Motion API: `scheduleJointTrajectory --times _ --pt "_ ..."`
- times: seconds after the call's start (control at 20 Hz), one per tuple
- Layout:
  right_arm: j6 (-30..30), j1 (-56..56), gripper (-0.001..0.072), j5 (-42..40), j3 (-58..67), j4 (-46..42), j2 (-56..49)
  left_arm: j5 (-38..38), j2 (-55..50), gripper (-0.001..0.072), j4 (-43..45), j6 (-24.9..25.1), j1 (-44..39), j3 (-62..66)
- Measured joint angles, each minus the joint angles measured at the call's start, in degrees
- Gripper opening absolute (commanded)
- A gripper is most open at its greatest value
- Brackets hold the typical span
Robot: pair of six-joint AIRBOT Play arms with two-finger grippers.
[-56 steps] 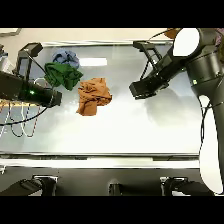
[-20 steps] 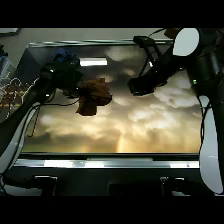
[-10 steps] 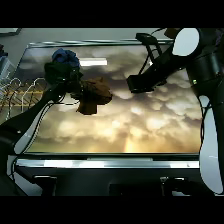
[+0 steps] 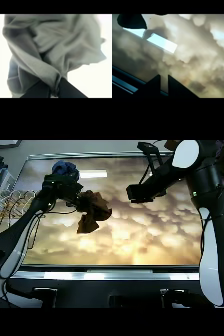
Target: Fold the clothes and pants, and hang the long-sleeved shirts on hangers.
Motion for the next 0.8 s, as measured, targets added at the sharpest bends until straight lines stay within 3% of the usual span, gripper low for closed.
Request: scheduleJointTrajectory --times 0.25,0.65,0.7,0.75,0.8 --pt "-2.2 0.0 0.0151 4.3 0.0 -3.5 1.5 7.7 6.5 0.0013 -8.5 1.0 -8.4 0.2" --pt "-3.6 0.0 0.0151 8.7 0.0 -11.7 7.9 -3.1 -1.6 0.0018 -13.5 -4.3 -23.9 0.3" --pt "-3.8 0.0 0.0152 8.8 0.0 -12.2 8.4 -3.8 -3.0 0.0102 -13.6 -4.7 -24.5 0.3" --pt "-4.4 0.0 0.0152 9.0 0.0 -12.6 8.8 -4.3 -4.0 0.0377 -13.7 -4.8 -24.8 0.3" --pt "-4.8 0.0 0.0151 8.9 0.0 -12.7 9.0 -4.6 -4.5 0.0591 -13.8 -5.0 -24.8 0.3"
